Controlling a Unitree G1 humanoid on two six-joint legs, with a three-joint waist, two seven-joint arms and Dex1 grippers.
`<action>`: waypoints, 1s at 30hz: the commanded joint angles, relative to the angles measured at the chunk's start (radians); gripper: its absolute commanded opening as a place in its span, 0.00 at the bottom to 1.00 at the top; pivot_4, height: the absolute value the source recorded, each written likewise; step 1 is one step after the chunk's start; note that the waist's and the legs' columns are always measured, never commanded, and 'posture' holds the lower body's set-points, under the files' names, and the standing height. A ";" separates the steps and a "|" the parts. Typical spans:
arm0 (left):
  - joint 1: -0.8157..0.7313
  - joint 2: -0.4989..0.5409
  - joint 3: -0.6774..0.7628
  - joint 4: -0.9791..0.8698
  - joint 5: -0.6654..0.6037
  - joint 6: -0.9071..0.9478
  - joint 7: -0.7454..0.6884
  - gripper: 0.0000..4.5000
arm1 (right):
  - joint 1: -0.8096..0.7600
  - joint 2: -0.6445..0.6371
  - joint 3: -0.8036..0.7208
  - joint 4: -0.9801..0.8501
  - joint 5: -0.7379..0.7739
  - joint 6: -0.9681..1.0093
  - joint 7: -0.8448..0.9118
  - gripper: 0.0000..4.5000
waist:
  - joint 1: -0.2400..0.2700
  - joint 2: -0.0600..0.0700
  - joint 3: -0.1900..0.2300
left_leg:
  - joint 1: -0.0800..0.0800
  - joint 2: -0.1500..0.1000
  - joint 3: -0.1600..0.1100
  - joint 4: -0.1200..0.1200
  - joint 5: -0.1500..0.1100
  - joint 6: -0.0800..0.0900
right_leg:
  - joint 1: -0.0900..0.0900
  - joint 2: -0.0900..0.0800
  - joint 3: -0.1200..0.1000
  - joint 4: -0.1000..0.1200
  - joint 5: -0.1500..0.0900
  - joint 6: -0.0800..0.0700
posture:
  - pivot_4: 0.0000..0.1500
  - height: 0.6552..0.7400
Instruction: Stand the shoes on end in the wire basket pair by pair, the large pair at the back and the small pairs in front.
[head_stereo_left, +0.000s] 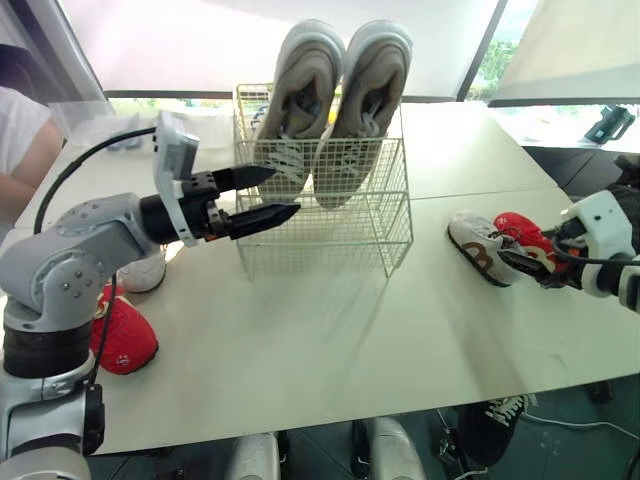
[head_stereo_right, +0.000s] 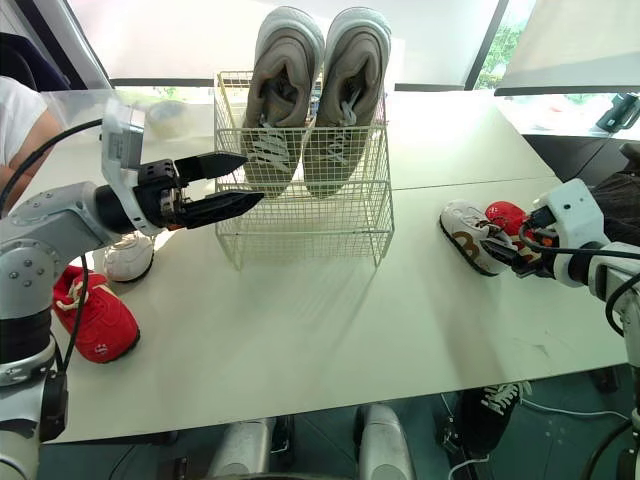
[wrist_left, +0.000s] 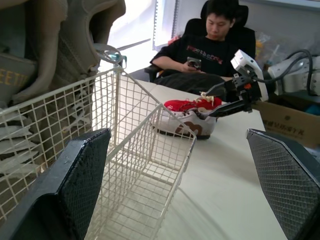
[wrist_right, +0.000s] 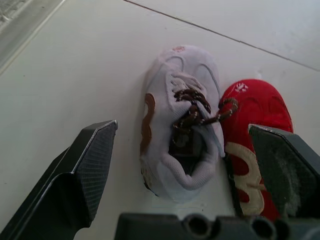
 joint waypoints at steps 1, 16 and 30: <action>-0.031 -0.009 0.010 -0.056 -0.030 0.020 0.034 0.99 | 0.000 0.019 -0.004 0.035 -0.014 -0.028 -0.012 1.00 | 0.000 0.000 0.000 | 0.000 0.000 0.000 0.000 0.000 0.000 | 0.000 0.000 0.000 0.000 0.000 0.000 | 1.00 1.00; 0.001 -0.031 -0.007 -0.103 0.034 -0.013 0.052 1.00 | -0.089 0.097 0.116 0.256 -0.077 -0.146 -0.015 0.95 | 0.002 0.000 0.000 | 0.000 0.000 0.000 0.000 0.000 0.000 | 0.001 0.000 0.000 0.000 0.000 0.000 | 1.00 1.00; -0.049 -0.048 -0.007 -0.018 0.067 -0.036 0.003 1.00 | -0.190 0.050 0.024 0.085 -0.032 -0.159 -0.013 0.05 | 0.001 0.001 0.001 | 0.000 0.000 0.000 0.000 0.000 0.000 | 0.000 0.000 0.000 0.000 0.000 0.000 | 1.00 1.00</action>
